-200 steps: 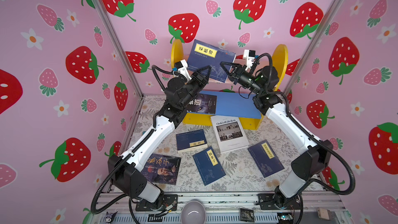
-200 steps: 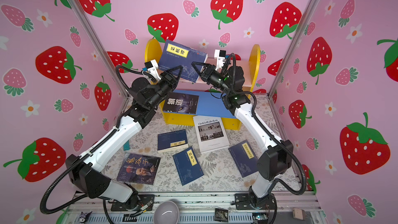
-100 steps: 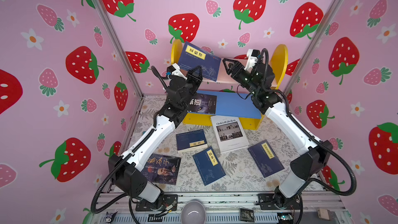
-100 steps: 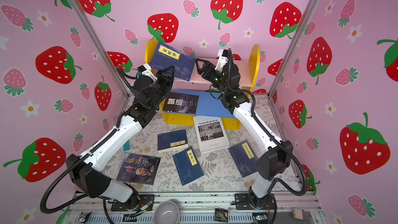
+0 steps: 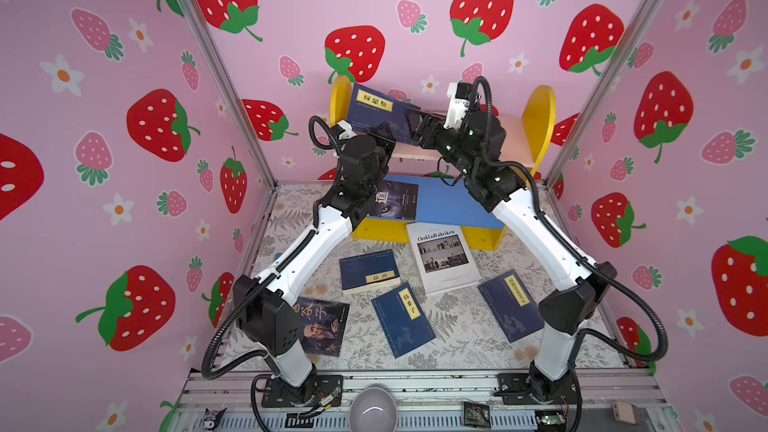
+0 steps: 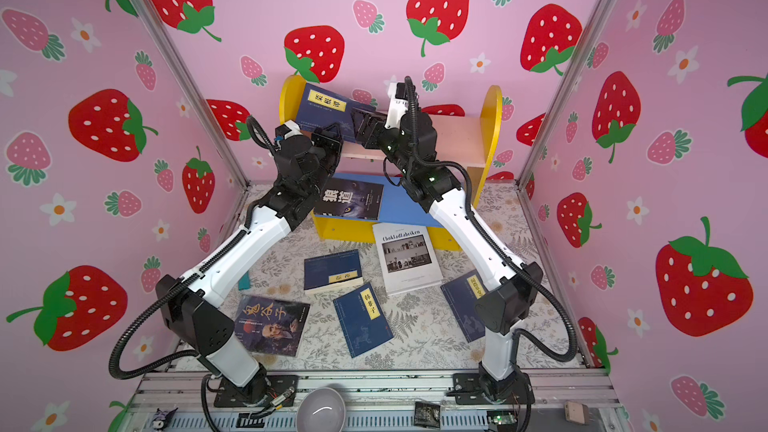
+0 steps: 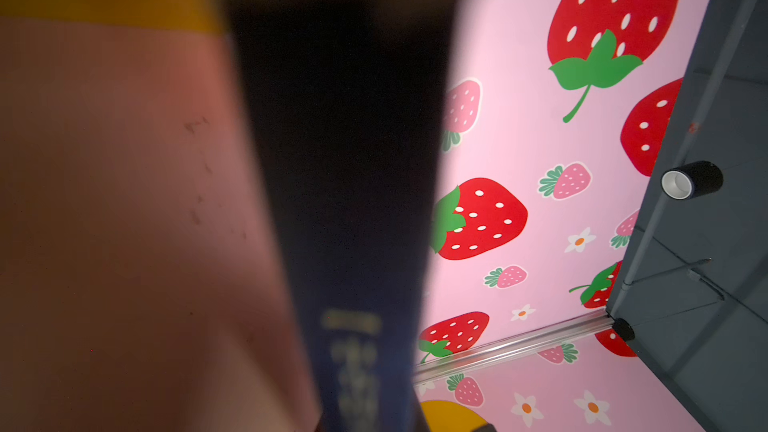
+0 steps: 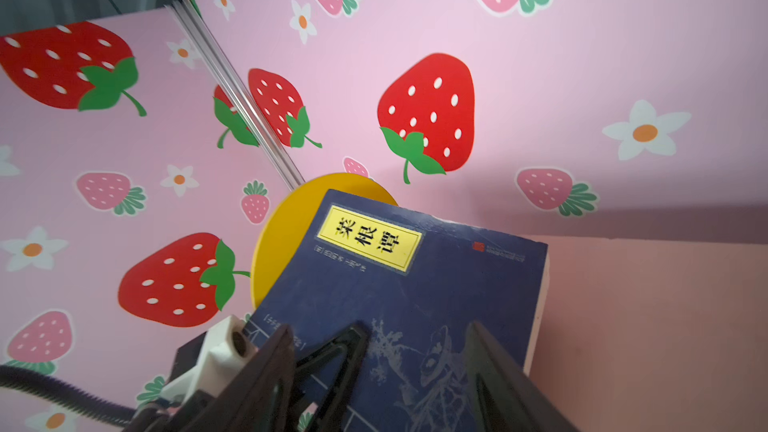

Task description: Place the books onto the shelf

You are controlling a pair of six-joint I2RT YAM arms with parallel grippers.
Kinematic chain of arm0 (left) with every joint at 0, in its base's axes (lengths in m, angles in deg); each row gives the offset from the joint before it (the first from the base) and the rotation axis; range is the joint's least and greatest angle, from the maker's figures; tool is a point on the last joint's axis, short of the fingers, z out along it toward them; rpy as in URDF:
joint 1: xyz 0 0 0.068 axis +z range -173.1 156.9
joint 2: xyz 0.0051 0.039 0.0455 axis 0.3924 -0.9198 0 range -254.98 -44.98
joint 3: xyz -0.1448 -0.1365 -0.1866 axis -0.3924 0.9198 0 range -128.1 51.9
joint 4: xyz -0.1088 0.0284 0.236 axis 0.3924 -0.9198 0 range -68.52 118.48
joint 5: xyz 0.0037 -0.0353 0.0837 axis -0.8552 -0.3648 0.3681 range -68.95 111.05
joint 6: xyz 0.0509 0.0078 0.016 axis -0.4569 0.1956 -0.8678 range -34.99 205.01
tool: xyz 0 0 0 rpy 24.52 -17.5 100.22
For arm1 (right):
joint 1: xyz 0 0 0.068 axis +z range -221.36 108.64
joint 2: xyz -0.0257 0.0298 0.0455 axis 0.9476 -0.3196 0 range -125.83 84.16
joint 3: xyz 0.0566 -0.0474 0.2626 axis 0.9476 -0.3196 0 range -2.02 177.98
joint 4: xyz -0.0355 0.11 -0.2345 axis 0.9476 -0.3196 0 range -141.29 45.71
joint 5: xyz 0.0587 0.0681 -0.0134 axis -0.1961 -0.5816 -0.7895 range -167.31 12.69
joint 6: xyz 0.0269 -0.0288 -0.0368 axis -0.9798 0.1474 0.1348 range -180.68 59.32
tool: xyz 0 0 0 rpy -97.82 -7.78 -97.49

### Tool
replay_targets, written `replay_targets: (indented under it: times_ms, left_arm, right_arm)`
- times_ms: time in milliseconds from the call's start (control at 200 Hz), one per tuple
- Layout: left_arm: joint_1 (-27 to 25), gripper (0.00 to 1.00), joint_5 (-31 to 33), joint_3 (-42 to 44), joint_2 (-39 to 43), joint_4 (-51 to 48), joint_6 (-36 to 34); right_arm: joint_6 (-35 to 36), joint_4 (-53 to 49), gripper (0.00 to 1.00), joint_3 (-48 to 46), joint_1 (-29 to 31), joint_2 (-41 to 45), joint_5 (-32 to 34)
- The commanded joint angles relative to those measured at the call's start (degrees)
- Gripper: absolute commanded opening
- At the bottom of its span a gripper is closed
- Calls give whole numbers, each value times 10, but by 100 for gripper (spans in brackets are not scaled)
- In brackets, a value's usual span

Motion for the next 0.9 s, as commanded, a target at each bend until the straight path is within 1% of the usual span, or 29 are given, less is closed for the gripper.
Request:
replay_targets:
  times_ms: [0, 65, 75, 85, 260, 380, 550, 610, 735, 895]
  left_arm:
    - [-3, 4, 32, -16, 6, 25, 1]
    - [-3, 5, 32, -20, 4, 13, 0]
    - [-3, 8, 32, -20, 4, 13, -1]
    - [-3, 9, 33, -21, 3, 12, -2]
    - [-3, 22, 26, -6, 8, 2, 8]
    - [4, 21, 17, 11, 18, -2, 18]
    - [6, 21, 26, 38, 40, -6, 11]
    - [5, 27, 24, 46, 45, -8, 8]
    - [4, 44, 22, 60, 48, -13, -3]
    - [3, 56, 15, 93, 69, -23, -18]
  right_arm:
    - [27, -46, 66, 28, 4, -26, 31]
    - [29, -61, 66, 35, 5, -36, 43]
    - [29, -63, 66, 36, 5, -38, 45]
    - [29, -65, 66, 37, 5, -40, 47]
    - [34, -92, 66, 50, 5, -56, 64]
    - [39, -91, 66, 41, 6, -49, 70]
    - [41, -79, 66, 25, 6, -39, 72]
    - [41, -75, 66, 22, 7, -42, 70]
    - [36, -74, 66, 23, 7, -54, 65]
    - [33, -78, 66, 24, 7, -62, 69]
